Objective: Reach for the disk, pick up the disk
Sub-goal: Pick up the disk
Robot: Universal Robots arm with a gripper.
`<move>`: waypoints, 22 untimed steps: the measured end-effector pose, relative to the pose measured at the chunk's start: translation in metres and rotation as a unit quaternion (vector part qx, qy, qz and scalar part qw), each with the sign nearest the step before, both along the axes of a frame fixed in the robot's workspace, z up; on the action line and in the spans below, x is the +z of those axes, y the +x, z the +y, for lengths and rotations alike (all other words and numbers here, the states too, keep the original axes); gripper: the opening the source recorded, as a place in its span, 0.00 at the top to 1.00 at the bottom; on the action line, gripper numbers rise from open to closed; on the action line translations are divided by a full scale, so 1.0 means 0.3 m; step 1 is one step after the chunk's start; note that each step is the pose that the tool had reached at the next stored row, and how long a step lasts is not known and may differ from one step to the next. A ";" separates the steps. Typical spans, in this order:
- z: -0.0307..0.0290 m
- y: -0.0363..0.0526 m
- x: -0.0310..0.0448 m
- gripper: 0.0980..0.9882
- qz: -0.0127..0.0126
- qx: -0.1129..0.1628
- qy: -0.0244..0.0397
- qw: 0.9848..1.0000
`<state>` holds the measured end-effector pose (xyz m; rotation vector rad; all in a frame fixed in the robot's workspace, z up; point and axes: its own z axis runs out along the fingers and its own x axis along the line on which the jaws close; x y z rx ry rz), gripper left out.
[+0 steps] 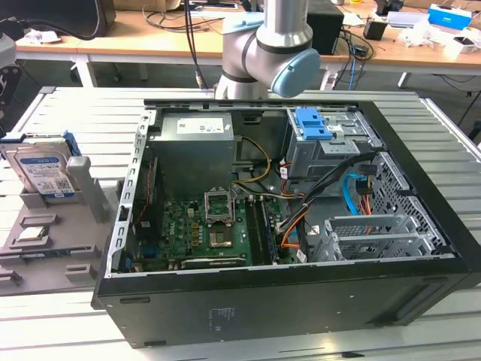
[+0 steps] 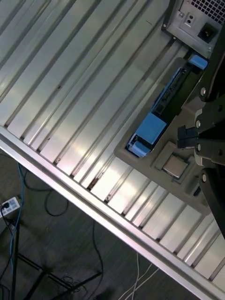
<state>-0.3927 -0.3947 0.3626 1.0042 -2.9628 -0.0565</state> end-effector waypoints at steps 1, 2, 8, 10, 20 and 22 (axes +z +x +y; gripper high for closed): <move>0.000 0.000 0.000 0.99 0.000 0.008 0.000 1.000; 0.000 0.000 0.000 0.99 0.000 0.012 0.000 1.000; 0.000 0.000 0.000 0.99 0.000 0.049 0.000 0.999; 0.000 0.000 0.000 0.99 0.000 0.058 0.000 0.998; 0.000 0.000 0.000 0.99 0.000 0.109 0.000 0.994; 0.000 0.000 0.000 0.99 0.000 0.122 0.000 0.993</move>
